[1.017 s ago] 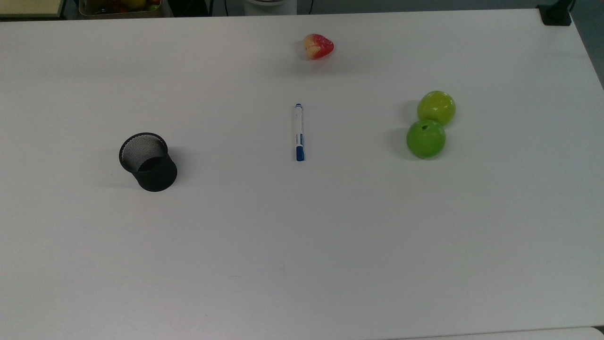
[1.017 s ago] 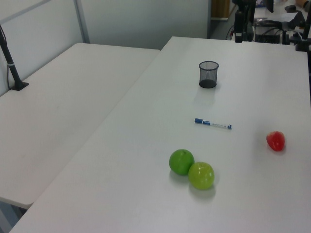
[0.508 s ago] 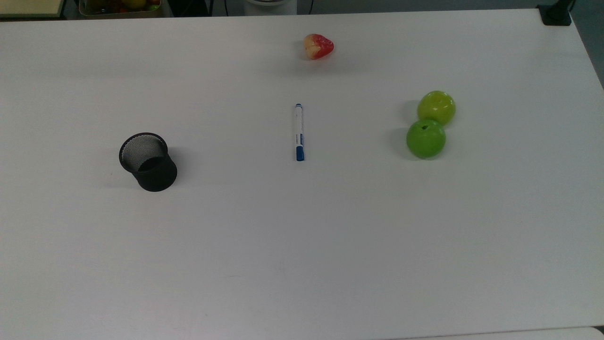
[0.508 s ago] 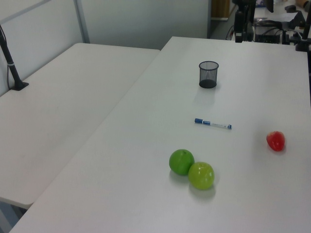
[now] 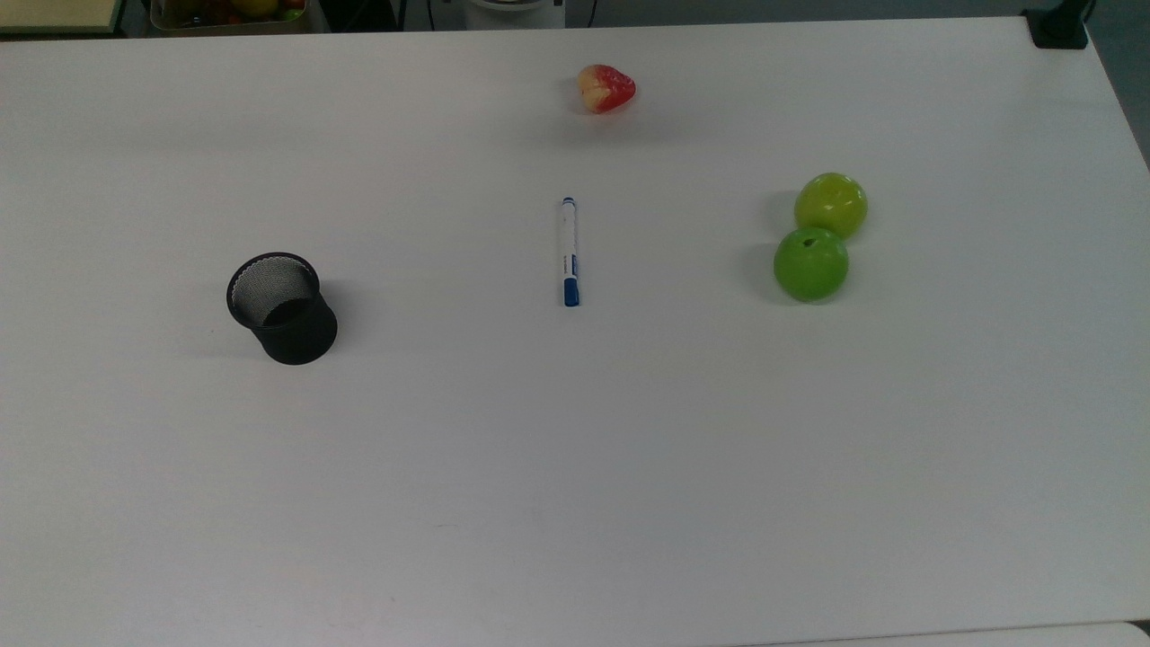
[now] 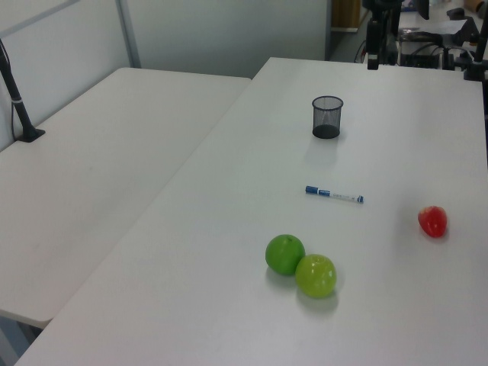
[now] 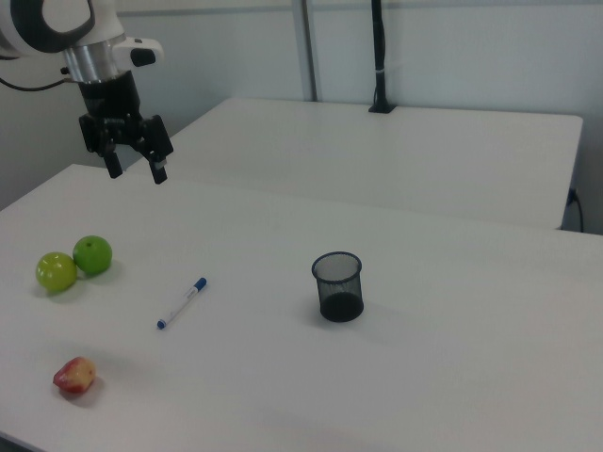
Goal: Place marker
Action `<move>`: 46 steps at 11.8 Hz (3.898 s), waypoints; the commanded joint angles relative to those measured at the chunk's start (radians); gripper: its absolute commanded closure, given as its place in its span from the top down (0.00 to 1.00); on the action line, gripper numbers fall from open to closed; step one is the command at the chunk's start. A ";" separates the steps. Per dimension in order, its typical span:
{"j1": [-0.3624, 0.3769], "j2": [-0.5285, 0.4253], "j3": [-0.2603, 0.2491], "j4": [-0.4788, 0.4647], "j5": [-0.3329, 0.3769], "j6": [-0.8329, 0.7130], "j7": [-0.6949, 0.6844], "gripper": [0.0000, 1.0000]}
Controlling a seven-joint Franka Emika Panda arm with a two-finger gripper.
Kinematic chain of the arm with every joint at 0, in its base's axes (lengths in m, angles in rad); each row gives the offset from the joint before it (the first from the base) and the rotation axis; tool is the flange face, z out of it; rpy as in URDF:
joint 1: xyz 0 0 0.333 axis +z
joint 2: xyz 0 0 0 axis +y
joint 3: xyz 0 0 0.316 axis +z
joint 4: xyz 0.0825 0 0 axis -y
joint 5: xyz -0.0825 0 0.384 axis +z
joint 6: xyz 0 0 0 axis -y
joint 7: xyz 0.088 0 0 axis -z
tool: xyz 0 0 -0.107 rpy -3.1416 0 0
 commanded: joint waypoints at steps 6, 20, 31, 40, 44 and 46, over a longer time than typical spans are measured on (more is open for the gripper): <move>0.035 0.092 0.019 -0.085 0.014 0.214 0.017 1.00; 0.057 0.331 0.019 -0.214 0.000 0.515 0.096 1.00; 0.057 0.438 0.017 -0.214 -0.015 0.644 0.097 0.97; 0.057 0.448 0.017 -0.211 -0.017 0.658 0.097 0.35; 0.057 0.447 0.019 -0.210 -0.017 0.658 0.097 0.22; 0.057 0.447 0.017 -0.210 -0.017 0.656 0.097 0.16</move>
